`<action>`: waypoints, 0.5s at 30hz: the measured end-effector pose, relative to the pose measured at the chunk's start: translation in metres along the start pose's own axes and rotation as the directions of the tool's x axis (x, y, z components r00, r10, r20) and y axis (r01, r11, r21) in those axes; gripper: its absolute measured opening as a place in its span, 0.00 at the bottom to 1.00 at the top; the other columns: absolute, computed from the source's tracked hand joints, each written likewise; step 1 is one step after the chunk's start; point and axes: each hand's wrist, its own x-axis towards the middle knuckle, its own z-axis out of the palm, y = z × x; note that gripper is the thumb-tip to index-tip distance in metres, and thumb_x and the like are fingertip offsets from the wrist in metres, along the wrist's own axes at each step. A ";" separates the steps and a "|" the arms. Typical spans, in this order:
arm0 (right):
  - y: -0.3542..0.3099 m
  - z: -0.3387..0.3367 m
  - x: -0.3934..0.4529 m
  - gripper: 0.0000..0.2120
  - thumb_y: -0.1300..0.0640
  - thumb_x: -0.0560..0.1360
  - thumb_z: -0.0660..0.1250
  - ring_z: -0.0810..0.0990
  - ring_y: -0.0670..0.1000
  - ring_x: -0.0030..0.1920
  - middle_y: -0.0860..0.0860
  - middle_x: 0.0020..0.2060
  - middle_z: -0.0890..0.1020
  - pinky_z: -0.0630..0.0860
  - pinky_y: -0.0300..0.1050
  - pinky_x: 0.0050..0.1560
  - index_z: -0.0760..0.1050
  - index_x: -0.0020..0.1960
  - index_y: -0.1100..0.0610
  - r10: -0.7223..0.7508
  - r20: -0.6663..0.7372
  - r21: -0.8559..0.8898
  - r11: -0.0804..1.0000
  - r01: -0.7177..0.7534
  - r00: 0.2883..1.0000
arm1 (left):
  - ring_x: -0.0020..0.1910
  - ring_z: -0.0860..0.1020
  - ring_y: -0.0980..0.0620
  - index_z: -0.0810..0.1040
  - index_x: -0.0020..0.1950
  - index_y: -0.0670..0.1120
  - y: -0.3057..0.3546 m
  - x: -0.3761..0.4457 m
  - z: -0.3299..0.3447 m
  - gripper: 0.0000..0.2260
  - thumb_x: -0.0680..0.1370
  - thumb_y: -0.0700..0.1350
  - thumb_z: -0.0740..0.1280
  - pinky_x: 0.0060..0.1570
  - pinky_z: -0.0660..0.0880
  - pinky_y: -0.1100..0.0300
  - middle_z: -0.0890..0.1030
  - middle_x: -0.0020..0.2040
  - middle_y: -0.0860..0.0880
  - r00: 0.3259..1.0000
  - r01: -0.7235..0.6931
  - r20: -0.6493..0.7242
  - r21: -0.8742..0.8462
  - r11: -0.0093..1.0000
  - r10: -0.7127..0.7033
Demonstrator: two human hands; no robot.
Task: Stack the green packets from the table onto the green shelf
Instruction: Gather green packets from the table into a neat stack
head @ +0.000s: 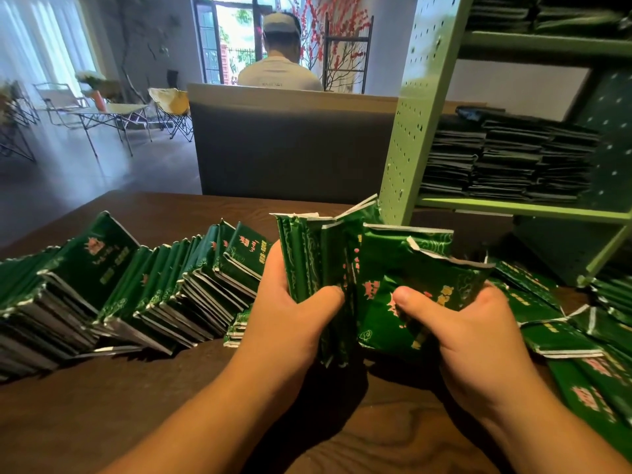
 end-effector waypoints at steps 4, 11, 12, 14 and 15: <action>-0.005 0.000 -0.003 0.18 0.62 0.59 0.80 0.86 0.66 0.46 0.68 0.46 0.85 0.84 0.60 0.44 0.85 0.47 0.64 0.125 0.265 0.246 0.950 -0.192 0.956 | 0.52 0.85 0.41 0.77 0.60 0.54 0.000 0.000 0.000 0.20 0.70 0.41 0.71 0.46 0.82 0.45 0.85 0.54 0.43 0.999 0.028 0.022 -0.024 0.999 -0.027; -0.005 -0.007 0.005 0.36 0.58 0.49 0.88 0.85 0.66 0.53 0.68 0.55 0.83 0.83 0.61 0.47 0.84 0.55 0.63 0.201 0.482 0.345 0.851 -0.396 0.853 | 0.52 0.86 0.40 0.74 0.65 0.47 0.005 -0.001 -0.002 0.24 0.71 0.40 0.77 0.44 0.83 0.49 0.85 0.56 0.40 0.991 0.111 0.085 -0.100 0.989 -0.102; -0.007 -0.007 0.005 0.35 0.58 0.48 0.89 0.86 0.66 0.52 0.68 0.54 0.83 0.83 0.61 0.46 0.84 0.54 0.63 0.204 0.475 0.363 0.841 -0.401 0.856 | 0.51 0.86 0.40 0.74 0.65 0.47 0.005 0.000 -0.002 0.24 0.71 0.39 0.77 0.42 0.83 0.50 0.85 0.55 0.40 0.990 0.121 0.079 -0.108 0.987 -0.113; -0.008 -0.007 0.006 0.35 0.60 0.44 0.89 0.86 0.65 0.48 0.68 0.50 0.85 0.83 0.60 0.43 0.85 0.50 0.64 0.228 0.444 0.401 0.814 -0.420 0.866 | 0.48 0.86 0.40 0.75 0.63 0.46 0.004 0.000 -0.002 0.24 0.69 0.38 0.76 0.39 0.82 0.50 0.86 0.53 0.40 0.987 0.149 0.072 -0.145 0.978 -0.140; -0.008 -0.008 0.007 0.35 0.60 0.42 0.89 0.87 0.65 0.47 0.67 0.49 0.85 0.83 0.59 0.42 0.85 0.49 0.64 0.243 0.416 0.417 0.806 -0.421 0.876 | 0.47 0.86 0.40 0.76 0.63 0.46 0.003 0.000 -0.002 0.23 0.68 0.39 0.74 0.39 0.82 0.49 0.86 0.52 0.39 0.986 0.161 0.071 -0.159 0.974 -0.151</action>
